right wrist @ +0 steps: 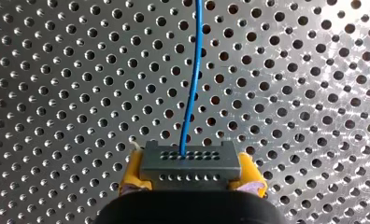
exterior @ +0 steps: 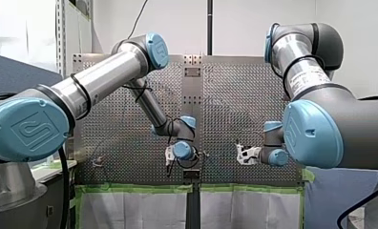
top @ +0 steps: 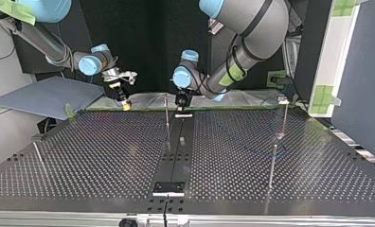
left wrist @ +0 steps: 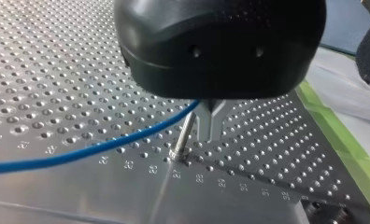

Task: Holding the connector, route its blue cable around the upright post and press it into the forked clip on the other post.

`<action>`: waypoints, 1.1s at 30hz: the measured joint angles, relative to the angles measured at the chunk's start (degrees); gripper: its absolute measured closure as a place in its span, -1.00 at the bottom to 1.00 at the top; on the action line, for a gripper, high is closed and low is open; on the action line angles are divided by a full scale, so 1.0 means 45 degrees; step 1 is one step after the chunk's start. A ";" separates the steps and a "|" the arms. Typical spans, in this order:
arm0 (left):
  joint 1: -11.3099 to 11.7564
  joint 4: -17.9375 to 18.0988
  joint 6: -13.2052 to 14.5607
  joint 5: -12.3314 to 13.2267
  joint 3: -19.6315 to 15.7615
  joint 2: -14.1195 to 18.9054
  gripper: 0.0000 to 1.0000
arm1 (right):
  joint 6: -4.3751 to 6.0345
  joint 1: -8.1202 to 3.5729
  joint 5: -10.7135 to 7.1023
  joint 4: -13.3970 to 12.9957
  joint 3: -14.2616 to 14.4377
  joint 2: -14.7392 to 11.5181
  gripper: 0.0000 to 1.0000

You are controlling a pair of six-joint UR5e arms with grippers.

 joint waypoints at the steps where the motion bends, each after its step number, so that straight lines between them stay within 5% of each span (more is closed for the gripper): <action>1: 0.0001 -0.0001 -0.0013 0.0000 0.0000 0.0001 0.60 | 0.0000 -0.0002 0.0002 0.0003 0.0000 0.0002 1.00; 5: 0.0003 0.0007 -0.0037 -0.0007 0.0000 0.0002 0.22 | -0.0010 -0.0005 0.0004 0.0019 -0.0007 0.0001 1.00; 7: -0.0010 0.0011 -0.0027 0.0000 -0.0001 0.0003 -0.30 | -0.0014 -0.0006 0.0002 0.0025 -0.0003 0.0000 1.00; 8: -0.0025 0.0007 -0.0026 0.0005 -0.0001 0.0002 -0.30 | -0.0016 -0.0007 0.0001 0.0027 -0.0006 0.0000 1.00; 10: -0.0046 -0.0022 -0.0024 0.0010 -0.0002 0.0003 -0.89 | -0.0018 -0.0007 0.0000 0.0031 -0.0009 0.0000 1.00; 12: -0.0063 -0.0106 -0.0005 0.0007 -0.0003 0.0007 -1.00 | -0.0024 -0.0007 -0.0001 0.0034 -0.0011 0.0005 1.00; 33: -0.0697 -0.1362 0.0322 0.0690 -0.0003 0.0186 -1.00 | -0.0036 -0.0007 0.0013 0.0068 -0.0001 0.0000 1.00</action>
